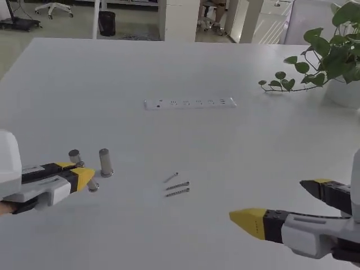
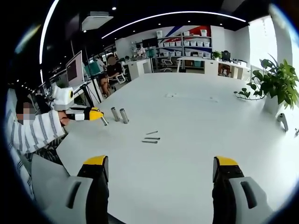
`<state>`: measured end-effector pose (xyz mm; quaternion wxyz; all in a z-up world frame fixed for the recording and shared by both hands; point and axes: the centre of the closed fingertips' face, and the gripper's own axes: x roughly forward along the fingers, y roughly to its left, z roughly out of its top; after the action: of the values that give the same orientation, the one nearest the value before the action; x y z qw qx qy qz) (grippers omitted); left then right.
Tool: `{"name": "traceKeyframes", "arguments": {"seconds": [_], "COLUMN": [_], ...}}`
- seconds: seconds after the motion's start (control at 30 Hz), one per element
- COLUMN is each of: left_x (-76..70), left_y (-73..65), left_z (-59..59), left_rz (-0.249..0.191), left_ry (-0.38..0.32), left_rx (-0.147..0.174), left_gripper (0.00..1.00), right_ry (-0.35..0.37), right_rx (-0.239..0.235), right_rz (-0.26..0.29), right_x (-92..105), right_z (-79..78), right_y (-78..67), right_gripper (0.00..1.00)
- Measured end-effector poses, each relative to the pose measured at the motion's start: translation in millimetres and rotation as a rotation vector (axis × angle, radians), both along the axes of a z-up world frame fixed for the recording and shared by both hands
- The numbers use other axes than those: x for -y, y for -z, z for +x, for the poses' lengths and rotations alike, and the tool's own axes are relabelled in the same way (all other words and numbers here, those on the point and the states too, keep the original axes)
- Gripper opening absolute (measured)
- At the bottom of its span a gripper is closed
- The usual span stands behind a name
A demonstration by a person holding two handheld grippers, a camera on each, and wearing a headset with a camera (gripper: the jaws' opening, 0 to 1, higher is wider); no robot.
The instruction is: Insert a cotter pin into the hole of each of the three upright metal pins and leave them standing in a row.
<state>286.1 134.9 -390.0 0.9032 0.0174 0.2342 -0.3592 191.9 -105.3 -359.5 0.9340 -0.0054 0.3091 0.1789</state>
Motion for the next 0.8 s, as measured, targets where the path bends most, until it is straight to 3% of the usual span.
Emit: {"name": "traceKeyframes", "arguments": {"seconds": [0.03, 0.27, 0.8], "left_x": [4.0, 22.0, 42.4], "left_y": [1.6, 6.2, 14.3], "left_z": [-6.5, -27.7, -51.4], "left_rz": [0.023, 0.044, 0.066], "left_ry": [0.021, 0.080, 0.162], "left_rx": [0.004, 0.001, -0.009], "left_gripper": [0.04, 0.05, 0.05], "right_ry": [-0.007, -0.023, -0.030], "right_rx": [0.003, 0.010, 0.007], "right_rz": [0.001, 0.004, 0.014], "right_x": [-1.9, -5.9, -9.9], "right_z": [0.9, 1.8, -0.5], "right_y": [-0.6, -1.4, 1.7], "right_gripper": [0.91, 0.91, 0.91]}}
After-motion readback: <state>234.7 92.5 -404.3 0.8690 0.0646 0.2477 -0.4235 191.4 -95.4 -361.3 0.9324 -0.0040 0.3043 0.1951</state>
